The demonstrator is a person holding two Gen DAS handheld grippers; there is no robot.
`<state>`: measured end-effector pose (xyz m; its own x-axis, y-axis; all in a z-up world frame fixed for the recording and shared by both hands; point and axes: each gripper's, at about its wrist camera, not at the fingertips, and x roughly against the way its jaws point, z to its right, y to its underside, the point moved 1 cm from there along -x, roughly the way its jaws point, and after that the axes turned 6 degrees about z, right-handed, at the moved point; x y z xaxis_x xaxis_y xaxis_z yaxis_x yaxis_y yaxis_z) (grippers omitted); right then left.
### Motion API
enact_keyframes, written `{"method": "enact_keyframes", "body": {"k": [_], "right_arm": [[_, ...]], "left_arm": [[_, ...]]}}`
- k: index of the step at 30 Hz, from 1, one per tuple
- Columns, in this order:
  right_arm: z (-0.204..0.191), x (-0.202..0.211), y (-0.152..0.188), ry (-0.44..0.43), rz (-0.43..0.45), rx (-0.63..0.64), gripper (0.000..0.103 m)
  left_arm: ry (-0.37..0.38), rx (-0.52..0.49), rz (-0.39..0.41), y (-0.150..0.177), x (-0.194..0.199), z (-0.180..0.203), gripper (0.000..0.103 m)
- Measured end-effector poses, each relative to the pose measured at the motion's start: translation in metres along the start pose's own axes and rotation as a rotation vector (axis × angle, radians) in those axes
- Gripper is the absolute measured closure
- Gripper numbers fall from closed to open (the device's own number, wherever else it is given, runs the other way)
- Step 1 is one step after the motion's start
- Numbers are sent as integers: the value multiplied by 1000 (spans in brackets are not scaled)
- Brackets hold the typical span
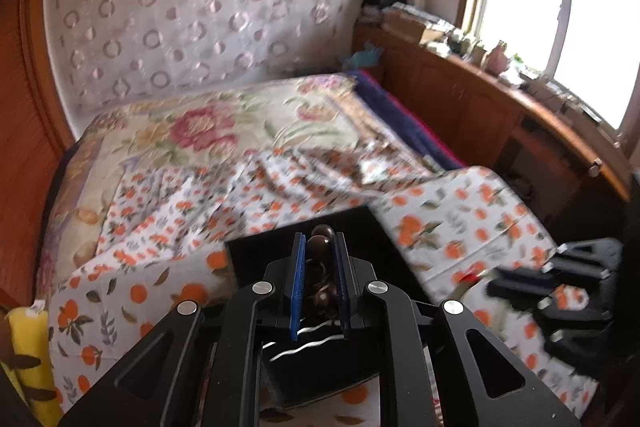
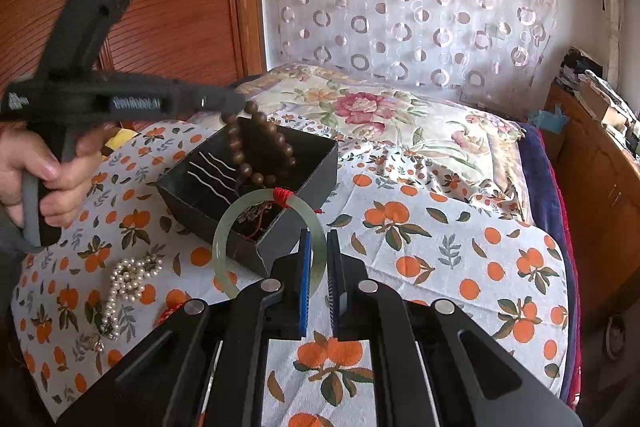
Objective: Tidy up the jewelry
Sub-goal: 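Lower bead bracelet and jade bangle into the black box while both tools open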
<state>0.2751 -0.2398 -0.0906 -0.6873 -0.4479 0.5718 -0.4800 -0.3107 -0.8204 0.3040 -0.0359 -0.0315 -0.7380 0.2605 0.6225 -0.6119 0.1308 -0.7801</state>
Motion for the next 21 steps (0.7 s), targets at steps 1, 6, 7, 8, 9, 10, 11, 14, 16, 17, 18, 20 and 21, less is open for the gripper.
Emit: {"method": "enact_keyframes", "body": {"k": [1,6,7,8,9,10,11,14,16,17,18,20,21], "right_arm": [[0,1,0,-2,1,-1,94],[0,-4,-8,7,12,2,94],[-1,-6,-11,9,14,0,94],[-1,-8,-13,10,14,-2,94],[-1,-11,-16,12,14,-5,94],[-2,-14,-19,11,13,-8,94],[-1,-17,-21,12,13,-9,94],[-4,-24,-30,8,19,-15,94],[-7,-30,-36,4,23,-16,94],[-9,-33,-39,3,24,-15,94],[-11,-36,-41,0,22,-14,94],[-16,-44,-43,-1,12,-4,94],[-20,-48,-43,-1,6,7,94]], "left_arm": [[-13,-1,-8,3,-1,-2,90],[-47,7,8,12,11,-14,72],[-52,10,17,13,15,-17,72],[-55,12,26,14,19,-18,69],[-59,14,32,15,22,-19,64],[-64,15,43,17,28,-21,63],[-68,18,52,19,32,-23,61],[-78,29,64,24,41,-28,60],[-92,39,78,28,49,-32,55],[-96,49,85,30,53,-34,51],[-97,58,91,32,56,-37,50],[-101,66,95,36,60,-40,48],[-106,68,98,39,62,-40,43]]}}
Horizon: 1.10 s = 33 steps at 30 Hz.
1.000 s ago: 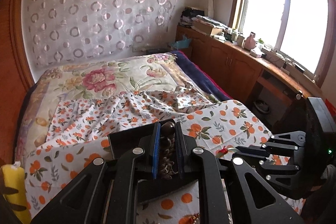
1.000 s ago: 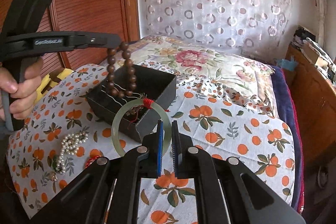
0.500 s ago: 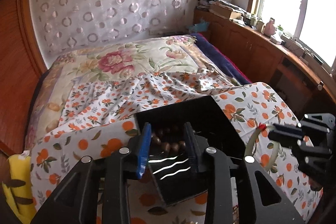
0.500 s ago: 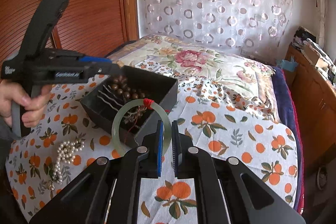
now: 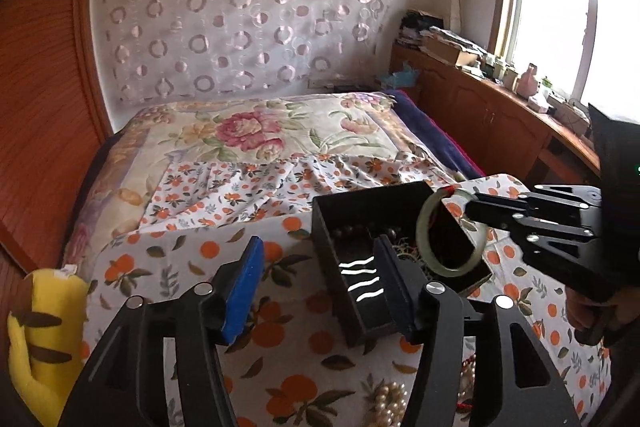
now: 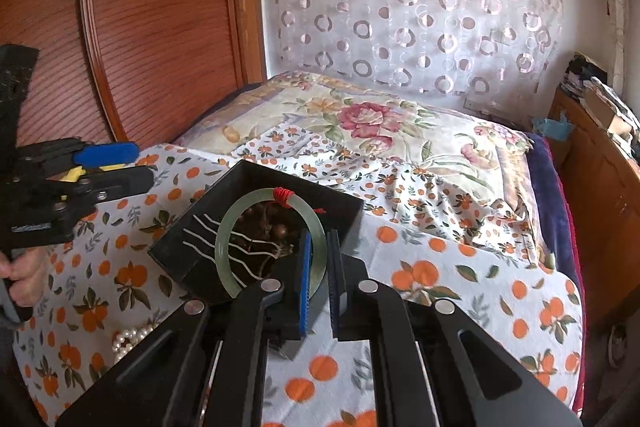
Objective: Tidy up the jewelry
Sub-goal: 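Lower bead bracelet and jade bangle into the black box while both tools open, then move both tools back to the remaining pearls and red bracelet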
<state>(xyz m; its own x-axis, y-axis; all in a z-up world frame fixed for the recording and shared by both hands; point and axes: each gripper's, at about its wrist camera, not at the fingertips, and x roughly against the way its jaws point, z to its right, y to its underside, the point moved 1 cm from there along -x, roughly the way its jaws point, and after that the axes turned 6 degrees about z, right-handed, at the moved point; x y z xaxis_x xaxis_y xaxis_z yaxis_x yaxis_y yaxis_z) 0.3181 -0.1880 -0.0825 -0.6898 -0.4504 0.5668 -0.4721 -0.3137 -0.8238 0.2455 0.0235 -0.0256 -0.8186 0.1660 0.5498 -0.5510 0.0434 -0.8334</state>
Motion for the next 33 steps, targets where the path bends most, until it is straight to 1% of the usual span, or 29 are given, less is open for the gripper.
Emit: {"method": "enact_keyframes", "body": {"k": [1,3,5,13,18,21,22,25,28,33], "right_arm": [[-3,-4,1,0,-8,9,94],[-9,-10,2,-5,-20,22,94],[-13,-15,6,-8,-40,33,94],[-19,-18,11,-8,-57,46,94],[-22,-15,11,-3,-60,50,89],[-20,-5,13,1,-43,40,86],[-18,0,14,6,-34,32,82],[-13,19,21,15,-6,6,81],[-11,41,41,-15,1,-33,81],[-15,61,73,-18,-16,-59,81]], "left_arm": [[-9,1,4,2,2,-1,41],[-19,3,12,6,7,-4,32],[-22,9,11,11,9,-6,29],[-20,21,4,21,13,-9,28],[-21,18,4,30,19,-6,28],[-15,26,1,38,26,-5,27],[-14,28,0,40,28,-5,27],[-7,31,-10,53,36,-1,27],[0,46,-25,64,43,1,27],[7,48,-63,86,49,8,27]]}}
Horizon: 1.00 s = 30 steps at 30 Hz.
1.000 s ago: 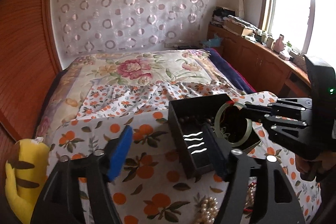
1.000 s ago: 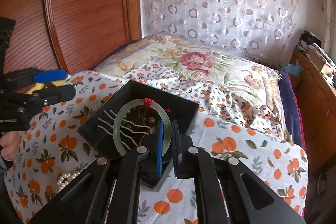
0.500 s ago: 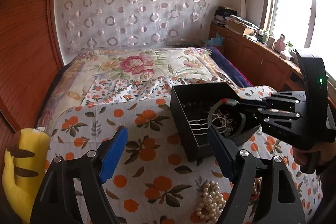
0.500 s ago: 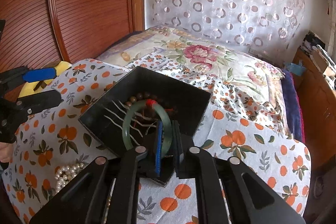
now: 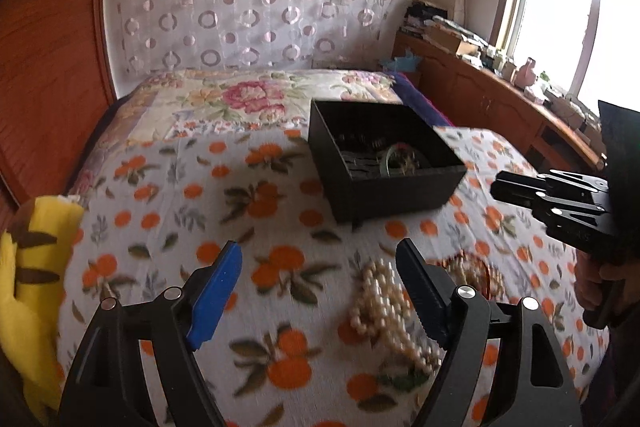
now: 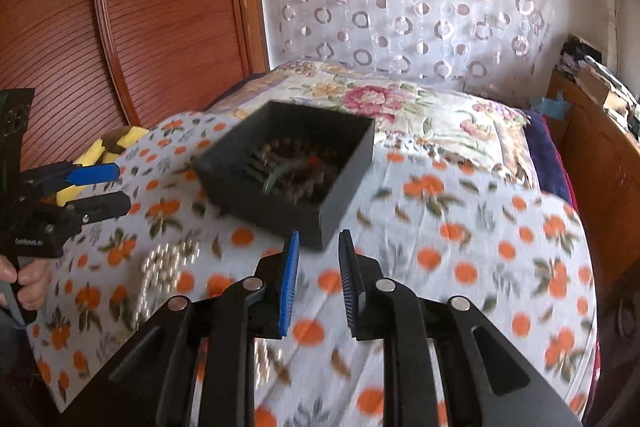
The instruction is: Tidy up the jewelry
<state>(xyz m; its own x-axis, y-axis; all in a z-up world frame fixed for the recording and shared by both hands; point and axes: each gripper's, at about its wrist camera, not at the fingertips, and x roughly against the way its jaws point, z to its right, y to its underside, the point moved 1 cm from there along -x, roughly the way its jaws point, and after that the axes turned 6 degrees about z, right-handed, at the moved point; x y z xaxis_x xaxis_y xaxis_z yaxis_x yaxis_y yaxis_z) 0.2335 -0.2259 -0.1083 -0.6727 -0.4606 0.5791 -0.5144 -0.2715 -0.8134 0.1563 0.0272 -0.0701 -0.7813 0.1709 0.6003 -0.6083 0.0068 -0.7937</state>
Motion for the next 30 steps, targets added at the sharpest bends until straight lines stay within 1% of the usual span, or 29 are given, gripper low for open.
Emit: {"method": "enact_keyframes", "body": {"k": [6,8,10,12,13,15,16,18,21,23,28,29,30], "right_arm": [[-6,10,25,1,-24,-24,81],[-11,13,30,-8,-27,-27,81],[-15,13,32,-15,-31,-24,81],[-19,12,33,-19,-31,-17,81],[-20,12,34,-21,-32,-16,81],[-23,10,34,-39,-39,-19,80],[-25,8,35,-48,-45,-17,81],[-30,3,38,-59,-59,-9,81],[-32,1,39,-67,-64,-10,80],[-32,0,39,-71,-67,-14,80],[-30,-2,40,-74,-69,-29,80],[-31,-2,40,-76,-71,-32,80],[-31,-2,41,-75,-72,-31,80]], "left_arm": [[1,-22,-30,14,1,10,27],[24,-35,-35,16,0,17,27],[40,-51,-29,17,0,22,30],[50,-71,-32,17,-1,27,43],[55,-76,-44,18,-3,28,46],[72,-73,-67,20,-7,29,58],[80,-73,-79,21,-10,30,60],[81,-79,-97,23,-15,31,68],[90,-63,-113,25,-20,29,74],[94,-54,-118,25,-24,28,75],[100,-41,-137,25,-32,27,82],[108,-28,-144,24,-33,26,84],[120,-12,-149,24,-32,25,90]]}}
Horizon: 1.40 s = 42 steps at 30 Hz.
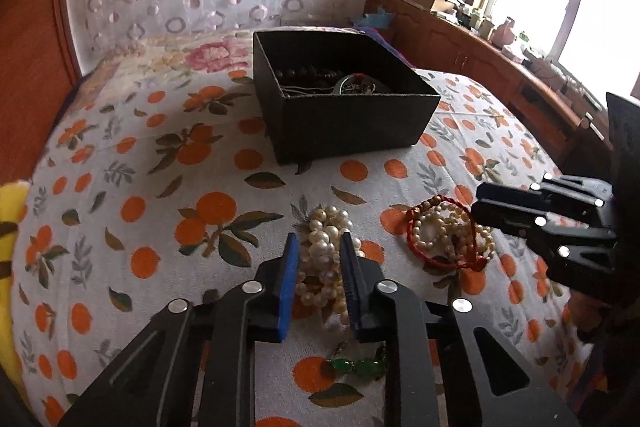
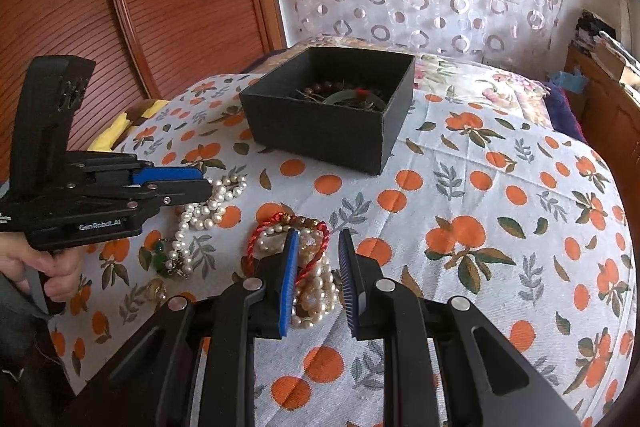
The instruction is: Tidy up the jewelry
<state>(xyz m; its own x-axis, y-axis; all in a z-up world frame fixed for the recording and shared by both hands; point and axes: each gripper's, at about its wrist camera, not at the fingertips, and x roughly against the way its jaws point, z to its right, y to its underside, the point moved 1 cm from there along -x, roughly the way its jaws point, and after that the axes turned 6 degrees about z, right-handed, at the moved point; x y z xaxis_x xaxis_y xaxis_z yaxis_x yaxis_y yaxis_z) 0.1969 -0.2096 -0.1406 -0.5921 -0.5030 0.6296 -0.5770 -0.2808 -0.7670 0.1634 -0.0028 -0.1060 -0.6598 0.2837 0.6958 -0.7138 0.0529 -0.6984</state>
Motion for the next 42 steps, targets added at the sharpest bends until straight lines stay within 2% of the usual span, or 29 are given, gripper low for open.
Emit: {"method": "enact_keyframes", "body": {"k": [2,7,15,23,31,36,42], "right_arm": [[-1,-1,1,2,0,4,80],[-3,0,1,0,0,7,80],[-2,-5,-3,-15,-10,-7,80],[6,-16,-8,-9,-23,-78,80],[8,-24,-7,-1,-56,-81,81],[-1,-23,-5,-19,-55,-46,96],[-14,-10,-6,-20,-23,6,97]], "left_arm": [[8,-5,10,0,4,2,96],[17,-4,34,0,15,4,96],[-27,2,101,-8,37,-2,96],[-56,-25,102,0,33,4,96],[-60,-29,100,5,33,5,96],[-64,-31,105,7,37,6,96],[-46,-46,115,4,47,12,96]]}}
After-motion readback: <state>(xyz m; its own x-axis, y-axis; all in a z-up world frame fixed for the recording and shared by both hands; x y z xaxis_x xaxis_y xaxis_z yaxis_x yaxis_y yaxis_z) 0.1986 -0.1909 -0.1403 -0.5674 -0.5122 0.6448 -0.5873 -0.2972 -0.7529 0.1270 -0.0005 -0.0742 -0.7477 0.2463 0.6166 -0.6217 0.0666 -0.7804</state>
